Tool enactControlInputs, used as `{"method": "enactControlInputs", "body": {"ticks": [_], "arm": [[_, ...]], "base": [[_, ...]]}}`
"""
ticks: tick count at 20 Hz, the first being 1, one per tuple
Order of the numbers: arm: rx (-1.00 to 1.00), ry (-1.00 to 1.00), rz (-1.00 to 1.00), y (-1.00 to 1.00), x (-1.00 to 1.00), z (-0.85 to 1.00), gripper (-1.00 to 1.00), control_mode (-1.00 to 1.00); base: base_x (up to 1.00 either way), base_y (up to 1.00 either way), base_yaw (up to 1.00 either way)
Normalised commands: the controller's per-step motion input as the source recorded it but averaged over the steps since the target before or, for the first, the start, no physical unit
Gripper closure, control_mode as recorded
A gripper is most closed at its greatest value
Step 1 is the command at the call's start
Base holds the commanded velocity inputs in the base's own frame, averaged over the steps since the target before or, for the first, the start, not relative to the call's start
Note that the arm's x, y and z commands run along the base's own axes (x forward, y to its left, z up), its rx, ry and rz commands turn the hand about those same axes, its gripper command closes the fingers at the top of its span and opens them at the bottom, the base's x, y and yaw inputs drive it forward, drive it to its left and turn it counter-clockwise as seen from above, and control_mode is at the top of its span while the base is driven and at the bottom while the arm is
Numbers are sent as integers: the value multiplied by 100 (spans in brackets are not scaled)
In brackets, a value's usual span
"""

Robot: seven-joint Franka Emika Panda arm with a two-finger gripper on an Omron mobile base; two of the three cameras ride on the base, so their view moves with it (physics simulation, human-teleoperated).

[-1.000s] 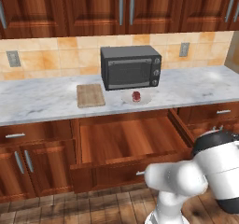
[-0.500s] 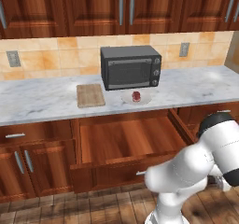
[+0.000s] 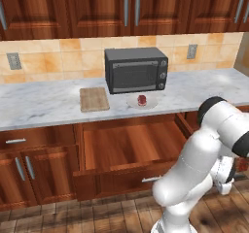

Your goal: Pick up the knife from the drawer and place it on the cutting board. Then place the meat from the plate to the cutting board.

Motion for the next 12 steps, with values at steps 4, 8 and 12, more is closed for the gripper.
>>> {"method": "enactControlInputs", "body": {"ticks": [4, 8, 12], "arm": [[3, -13, 1, 0, 65, -25, 100, -100], [3, -16, 2, 0, 79, -21, 100, -100], [0, -16, 3, 0, 80, 0, 100, -100]], "base": [[0, 0, 0], [0, 0, 0], [0, 0, 0]]}}
